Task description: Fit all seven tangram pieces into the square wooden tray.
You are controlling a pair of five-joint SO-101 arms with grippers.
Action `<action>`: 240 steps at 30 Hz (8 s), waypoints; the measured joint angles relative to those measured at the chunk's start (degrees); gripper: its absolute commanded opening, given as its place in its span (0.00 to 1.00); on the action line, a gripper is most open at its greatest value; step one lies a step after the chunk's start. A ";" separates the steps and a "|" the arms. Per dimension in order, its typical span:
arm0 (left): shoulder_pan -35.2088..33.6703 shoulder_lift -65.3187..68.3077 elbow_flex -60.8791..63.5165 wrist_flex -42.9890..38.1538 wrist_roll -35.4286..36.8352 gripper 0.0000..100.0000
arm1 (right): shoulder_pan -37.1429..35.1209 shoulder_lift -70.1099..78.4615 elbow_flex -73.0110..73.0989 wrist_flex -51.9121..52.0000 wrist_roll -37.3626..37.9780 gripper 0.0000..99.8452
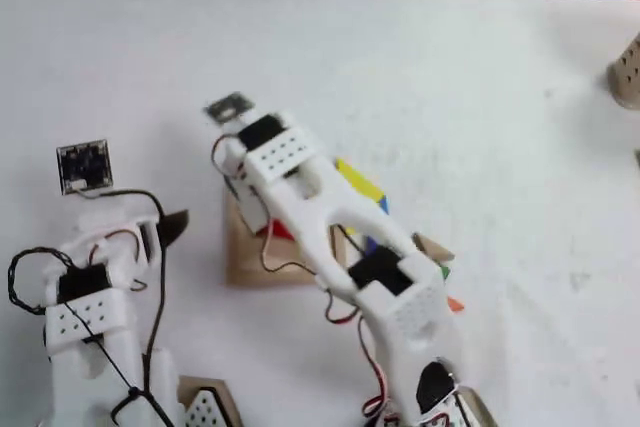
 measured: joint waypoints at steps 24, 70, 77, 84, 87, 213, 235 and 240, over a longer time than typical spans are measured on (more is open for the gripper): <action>5.36 0.00 0.00 0.62 -0.62 0.38 | 8.88 -10.55 -4.04 13.54 4.04 0.06; 52.66 5.10 -9.23 -6.77 -4.31 0.02 | 48.53 -40.53 55.65 -22.51 4.31 0.02; 52.66 23.91 -15.82 -14.77 -4.31 0.02 | 49.49 -49.14 62.77 -27.96 1.67 0.02; 49.32 41.14 -23.74 -16.70 -4.22 0.02 | 49.41 -50.37 64.09 -30.33 1.14 0.02; 47.38 43.25 -25.23 -15.47 -0.97 0.02 | 48.88 -50.20 64.09 -30.95 1.14 0.02; 28.13 39.03 -30.07 -4.04 8.53 0.03 | 48.00 -49.23 64.26 -32.62 2.02 0.02; 23.30 58.29 -45.01 -2.02 14.15 0.03 | 48.00 -49.23 64.26 -32.62 2.02 0.02; 23.47 58.64 -46.24 -2.02 16.09 0.03 | 48.00 -49.23 64.26 -32.62 2.02 0.02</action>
